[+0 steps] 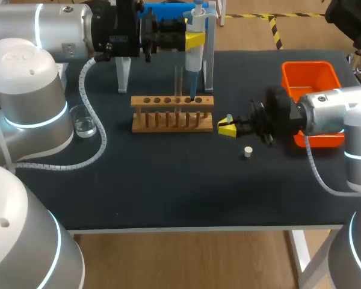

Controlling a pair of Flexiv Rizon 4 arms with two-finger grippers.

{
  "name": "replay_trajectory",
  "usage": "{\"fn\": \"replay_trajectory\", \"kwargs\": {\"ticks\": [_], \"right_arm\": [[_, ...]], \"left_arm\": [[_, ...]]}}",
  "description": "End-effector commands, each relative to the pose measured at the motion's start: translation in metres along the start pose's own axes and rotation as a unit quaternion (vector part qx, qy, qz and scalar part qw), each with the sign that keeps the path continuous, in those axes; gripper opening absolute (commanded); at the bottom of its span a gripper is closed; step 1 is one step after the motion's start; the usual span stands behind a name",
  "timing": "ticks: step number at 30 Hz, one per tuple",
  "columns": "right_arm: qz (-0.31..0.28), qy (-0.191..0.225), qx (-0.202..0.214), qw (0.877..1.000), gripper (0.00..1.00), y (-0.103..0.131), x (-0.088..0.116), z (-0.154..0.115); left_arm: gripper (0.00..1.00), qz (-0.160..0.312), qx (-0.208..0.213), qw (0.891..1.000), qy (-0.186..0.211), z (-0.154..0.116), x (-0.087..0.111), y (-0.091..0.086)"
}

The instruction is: Invert the test tube, pick up the pipette, mount the tip to pipette, aspirate from beaker and dispense into the tube, eject the tip, return the pipette, and cap with the stopper.

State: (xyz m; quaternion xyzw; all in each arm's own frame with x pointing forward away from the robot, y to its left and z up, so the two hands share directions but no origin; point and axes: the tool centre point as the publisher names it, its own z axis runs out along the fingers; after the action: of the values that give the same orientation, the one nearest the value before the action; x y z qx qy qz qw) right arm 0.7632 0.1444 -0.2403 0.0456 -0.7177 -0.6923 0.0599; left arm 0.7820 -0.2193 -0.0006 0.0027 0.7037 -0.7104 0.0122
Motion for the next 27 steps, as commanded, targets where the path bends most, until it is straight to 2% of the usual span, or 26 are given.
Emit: {"fn": "replay_trajectory", "kwargs": {"ticks": [1, 27], "right_arm": [[-0.001, 0.0, 0.001, 1.0, 0.0, 0.001, -0.006, 0.01], [-0.012, 0.0, 0.004, 1.0, 0.0, 0.014, -0.033, 0.048]], "left_arm": [[0.0, 0.001, 0.001, 1.0, 0.0, -0.001, 0.001, 0.0], [0.0, 0.001, 0.001, 1.0, 0.0, -0.001, 0.001, 0.0]]}}
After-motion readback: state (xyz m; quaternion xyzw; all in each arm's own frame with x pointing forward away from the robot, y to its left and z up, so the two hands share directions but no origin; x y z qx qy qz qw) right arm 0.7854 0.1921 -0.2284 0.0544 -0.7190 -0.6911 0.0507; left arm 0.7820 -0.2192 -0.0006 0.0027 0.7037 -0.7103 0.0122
